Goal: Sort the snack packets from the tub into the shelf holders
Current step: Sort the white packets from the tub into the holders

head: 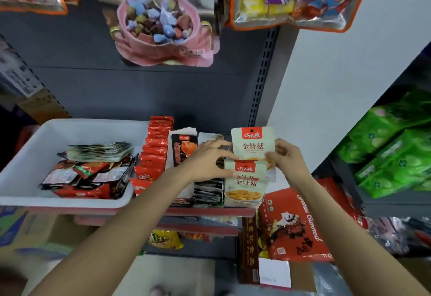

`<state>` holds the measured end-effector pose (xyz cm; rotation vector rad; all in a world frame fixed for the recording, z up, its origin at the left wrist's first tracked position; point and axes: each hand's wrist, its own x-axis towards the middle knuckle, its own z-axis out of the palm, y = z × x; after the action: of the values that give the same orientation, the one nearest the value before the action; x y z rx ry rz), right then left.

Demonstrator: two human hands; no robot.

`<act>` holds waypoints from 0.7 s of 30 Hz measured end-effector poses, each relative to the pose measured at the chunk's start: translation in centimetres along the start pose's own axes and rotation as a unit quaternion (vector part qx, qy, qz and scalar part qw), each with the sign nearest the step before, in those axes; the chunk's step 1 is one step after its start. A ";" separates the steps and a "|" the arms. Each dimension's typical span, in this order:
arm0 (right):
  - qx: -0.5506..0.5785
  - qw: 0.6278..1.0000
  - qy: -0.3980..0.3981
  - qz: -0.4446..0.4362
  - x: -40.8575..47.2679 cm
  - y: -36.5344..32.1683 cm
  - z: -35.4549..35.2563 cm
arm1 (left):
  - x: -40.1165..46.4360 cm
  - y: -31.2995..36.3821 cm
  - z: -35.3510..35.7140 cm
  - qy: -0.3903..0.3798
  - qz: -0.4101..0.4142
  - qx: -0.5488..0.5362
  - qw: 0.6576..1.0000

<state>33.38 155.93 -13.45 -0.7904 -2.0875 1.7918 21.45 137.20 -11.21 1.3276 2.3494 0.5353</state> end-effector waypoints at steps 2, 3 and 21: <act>0.029 0.999 -0.015 -0.008 0.1 -0.4 0.1 | -0.1 -0.1 0.1 -0.005 -0.005 0.007 1.000; 0.059 0.998 -0.024 -0.010 0.2 -0.5 0.3 | -0.2 -0.1 0.2 -0.007 -0.008 0.004 1.000; -0.390 0.917 -0.064 -0.057 1.5 -2.6 2.3 | -0.8 -1.3 0.7 0.035 -0.021 -0.087 0.995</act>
<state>30.31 154.69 -11.62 -0.7010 -2.8971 0.9249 21.26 135.95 -12.36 1.1956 2.3203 0.7659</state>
